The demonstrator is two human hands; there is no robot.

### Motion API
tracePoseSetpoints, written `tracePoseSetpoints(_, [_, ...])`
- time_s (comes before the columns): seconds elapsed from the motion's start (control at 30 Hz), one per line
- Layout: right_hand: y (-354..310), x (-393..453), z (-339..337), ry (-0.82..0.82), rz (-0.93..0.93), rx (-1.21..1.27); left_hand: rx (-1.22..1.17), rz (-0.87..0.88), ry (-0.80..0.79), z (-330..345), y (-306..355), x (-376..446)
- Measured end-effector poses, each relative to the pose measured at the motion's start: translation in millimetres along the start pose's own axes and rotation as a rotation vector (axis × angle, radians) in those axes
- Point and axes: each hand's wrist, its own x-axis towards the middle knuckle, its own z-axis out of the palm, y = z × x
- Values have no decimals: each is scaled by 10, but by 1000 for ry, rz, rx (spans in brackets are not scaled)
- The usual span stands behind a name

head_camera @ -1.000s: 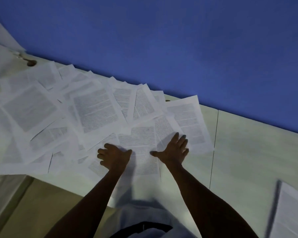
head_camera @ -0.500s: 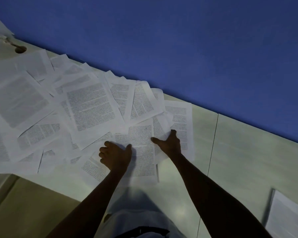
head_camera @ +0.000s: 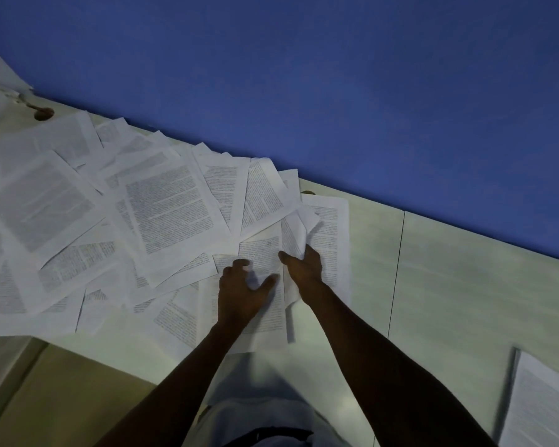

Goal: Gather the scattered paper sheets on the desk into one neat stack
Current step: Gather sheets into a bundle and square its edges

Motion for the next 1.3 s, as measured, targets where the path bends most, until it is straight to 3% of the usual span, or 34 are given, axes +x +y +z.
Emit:
tracePoseSetpoints(0.17, [48,-80,-305,18,-57,51,363,103,-209,87,216,-73])
tracePoseSetpoints(0.27, [87,-115,-583,151,-56,45,343,33,-297,97,267,-97])
tracePoseSetpoints(0.4, [225,-160,-1034,350,28,134,320,-58,-259,67,324,-114])
tracePoseSetpoints(0.57, [513,-334,-1609,479,112,223,381,-182,-238,125,422,-103])
tracePoseSetpoints(0.73, [866,-506,-2081,475,171,174,335,-179,-213,324,531,-221])
tracePoseSetpoints(0.9, [1159,-652,-2439,339,166,-27,399,-38,-265,590,665,-406])
tracePoseSetpoints(1.03, [1304,-740,-2640,451,148,-206,500,-11,-331,848,811,-491])
tracePoseSetpoints(1.13, [1378,-863,-2756,514,166,-184,632,-62,-328,984,897,-561])
tracePoseSetpoints(1.23, [1402,-918,-2831,547,109,-112,537,216,-253,1116,896,-633])
tracePoseSetpoints(1.3, [1386,-908,-2833,477,37,-198,412,314,-363,1196,927,-651])
